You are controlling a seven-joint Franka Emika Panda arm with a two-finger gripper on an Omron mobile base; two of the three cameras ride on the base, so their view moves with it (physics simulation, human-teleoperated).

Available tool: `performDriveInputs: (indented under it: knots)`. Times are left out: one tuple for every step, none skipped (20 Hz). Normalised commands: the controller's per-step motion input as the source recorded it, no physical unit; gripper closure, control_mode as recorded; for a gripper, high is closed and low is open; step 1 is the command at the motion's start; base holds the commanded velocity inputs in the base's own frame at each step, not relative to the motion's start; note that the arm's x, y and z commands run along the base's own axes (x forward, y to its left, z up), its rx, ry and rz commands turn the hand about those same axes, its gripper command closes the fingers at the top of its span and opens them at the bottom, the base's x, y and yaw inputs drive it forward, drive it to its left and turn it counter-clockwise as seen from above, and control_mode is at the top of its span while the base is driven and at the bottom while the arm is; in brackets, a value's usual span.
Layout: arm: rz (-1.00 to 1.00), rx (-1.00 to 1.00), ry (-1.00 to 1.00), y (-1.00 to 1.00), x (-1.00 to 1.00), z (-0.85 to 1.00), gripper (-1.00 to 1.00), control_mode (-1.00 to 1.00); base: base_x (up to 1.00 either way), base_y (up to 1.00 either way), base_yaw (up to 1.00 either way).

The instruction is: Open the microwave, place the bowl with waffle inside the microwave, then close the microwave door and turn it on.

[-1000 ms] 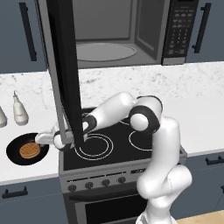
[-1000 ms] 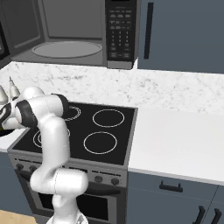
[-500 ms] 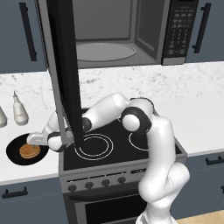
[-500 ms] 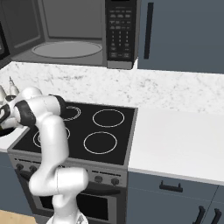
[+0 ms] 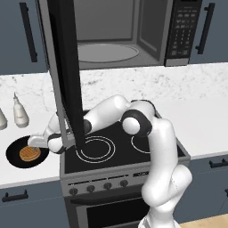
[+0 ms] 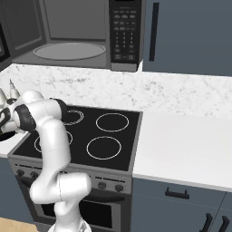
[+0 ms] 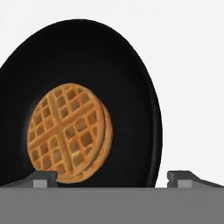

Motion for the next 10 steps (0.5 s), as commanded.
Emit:
performDriveInputs:
  knots:
    - [-0.01,0.00,0.00,-0.19,0.01,-0.12,-1.00,-1.00,0.00,0.00,0.00]
    - [-0.01,0.00,0.00,-0.18,0.01,-0.13,-1.00,-1.00,0.00,0.00,0.00]
    - [-0.01,0.00,0.00,-0.15,0.01,-0.13,-1.00,-1.00,0.00,0.00,0.00]
    - [0.00,0.00,0.00,-0.15,0.01,-0.12,-1.00,-1.00,0.00,0.00,0.00]
    - [-0.01,0.00,0.00,-0.13,0.00,-0.12,-1.00,-1.00,0.00,0.00,0.00]
    - [-0.02,-0.01,0.00,-0.04,0.00,-0.15,-1.00,-1.00,0.00,0.00,0.00]
    - [-0.03,-0.01,0.00,0.00,0.00,-0.15,-1.00,-1.00,0.00,0.00,0.00]
    - [-0.03,-0.01,0.00,0.00,0.00,-0.14,-1.00,-1.00,0.00,0.00,0.00]
    - [-0.03,-0.01,0.00,0.00,0.00,-0.13,-1.00,-1.00,0.00,0.00,0.00]
    - [-0.03,-0.01,0.00,0.00,0.04,-0.11,-1.00,-1.00,0.00,0.00,0.00]
